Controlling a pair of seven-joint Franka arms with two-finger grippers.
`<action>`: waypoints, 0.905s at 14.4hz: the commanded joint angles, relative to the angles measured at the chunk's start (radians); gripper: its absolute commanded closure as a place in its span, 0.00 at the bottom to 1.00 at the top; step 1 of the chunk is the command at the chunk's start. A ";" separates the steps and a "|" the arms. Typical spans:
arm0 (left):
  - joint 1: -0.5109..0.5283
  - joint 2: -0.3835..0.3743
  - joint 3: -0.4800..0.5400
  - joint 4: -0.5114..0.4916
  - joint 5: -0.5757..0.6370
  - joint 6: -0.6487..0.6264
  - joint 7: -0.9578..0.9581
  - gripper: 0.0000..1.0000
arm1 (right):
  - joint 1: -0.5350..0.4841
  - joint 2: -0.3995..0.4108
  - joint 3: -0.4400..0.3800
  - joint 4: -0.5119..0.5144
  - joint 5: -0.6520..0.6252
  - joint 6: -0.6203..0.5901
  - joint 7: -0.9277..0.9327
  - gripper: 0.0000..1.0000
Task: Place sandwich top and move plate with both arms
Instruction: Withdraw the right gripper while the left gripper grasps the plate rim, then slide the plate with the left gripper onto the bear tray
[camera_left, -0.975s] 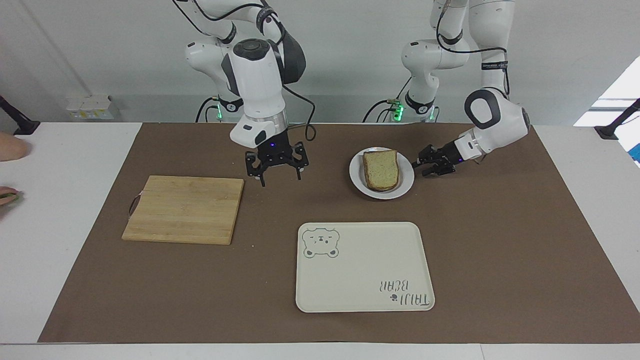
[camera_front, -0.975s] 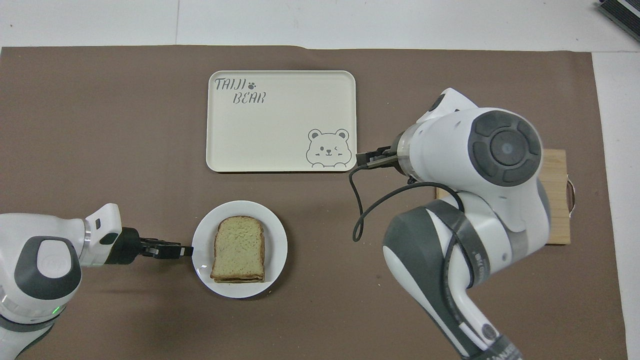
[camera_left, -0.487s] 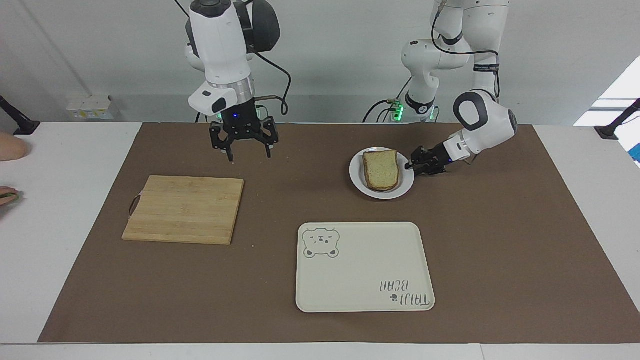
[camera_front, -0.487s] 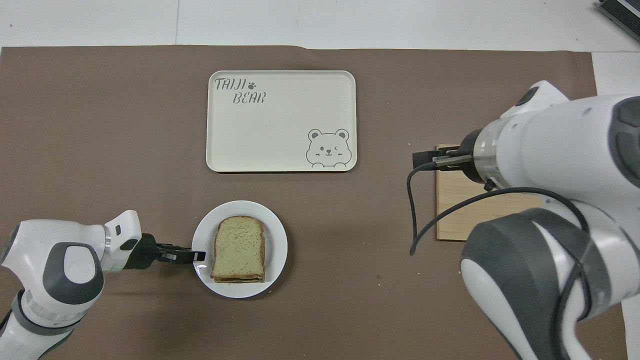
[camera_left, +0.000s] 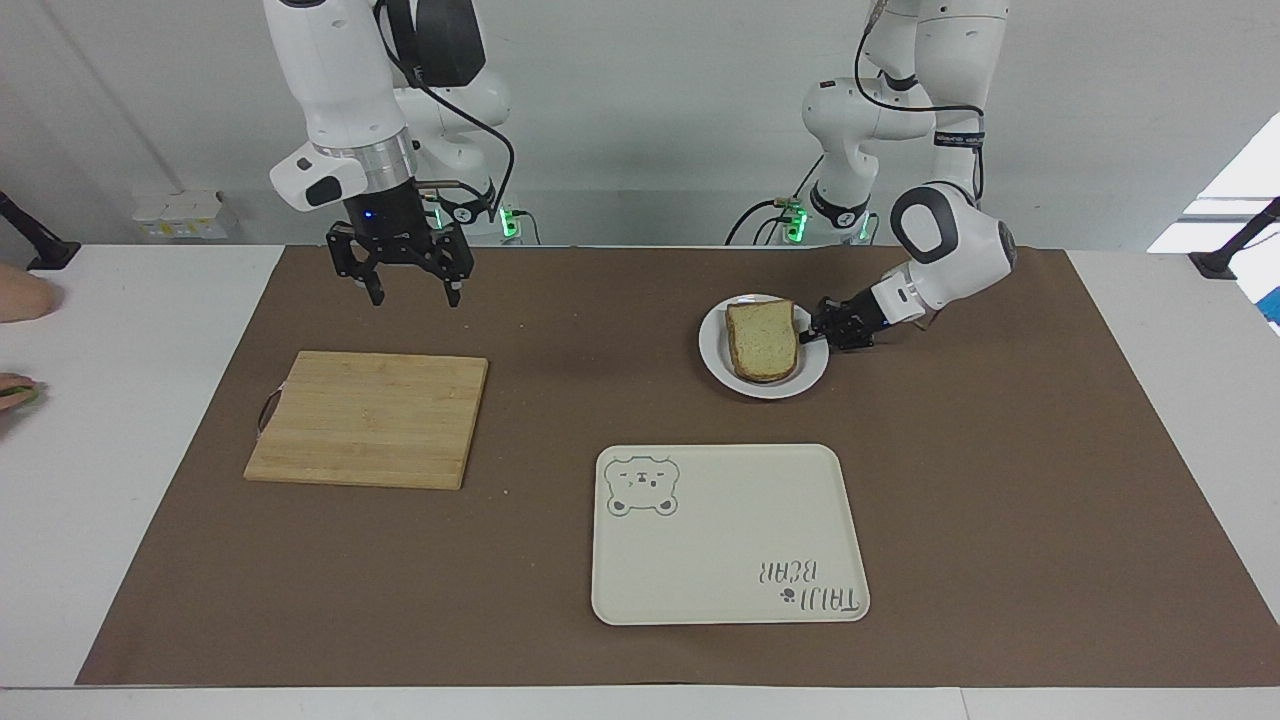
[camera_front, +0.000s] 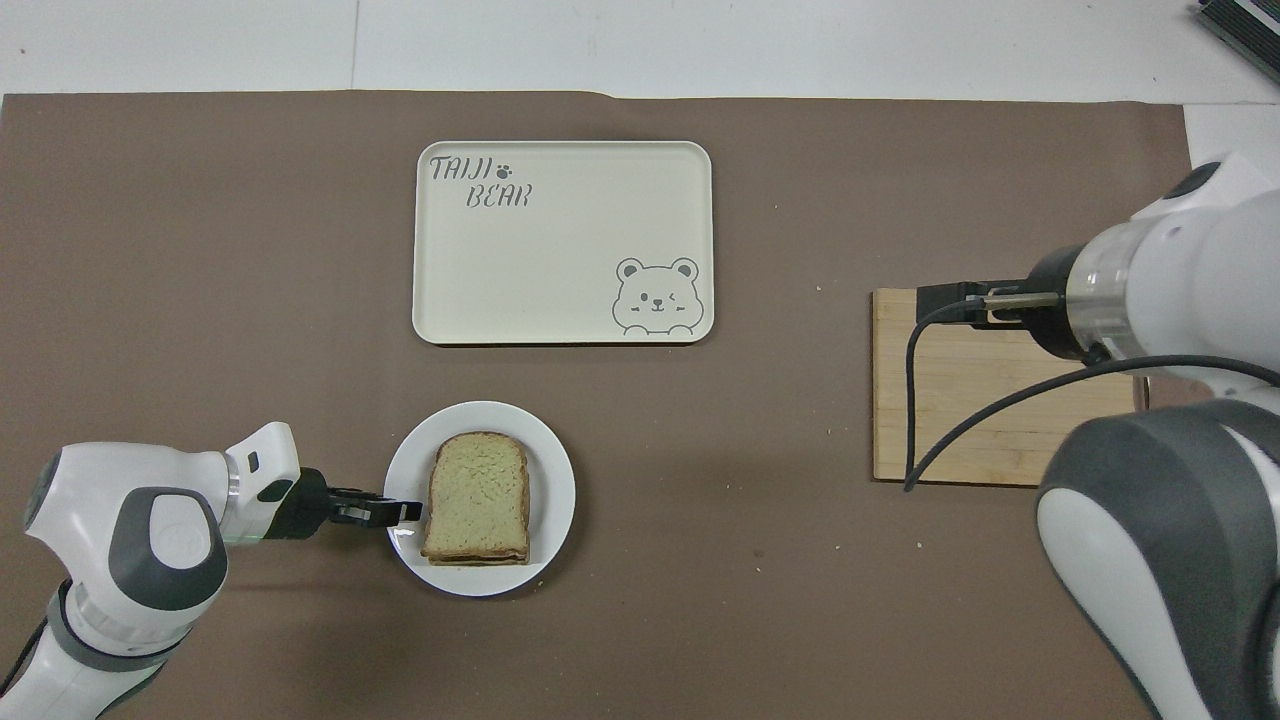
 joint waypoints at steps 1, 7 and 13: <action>-0.019 -0.006 0.010 -0.030 -0.027 0.028 0.015 1.00 | -0.041 -0.010 0.008 0.092 -0.002 -0.140 -0.028 0.00; 0.016 0.003 0.015 0.002 -0.030 -0.057 -0.014 1.00 | -0.106 -0.053 0.002 0.091 -0.001 -0.216 -0.032 0.00; 0.071 0.063 0.016 0.139 -0.027 -0.245 -0.153 1.00 | -0.114 -0.034 0.002 0.131 0.001 -0.274 -0.163 0.00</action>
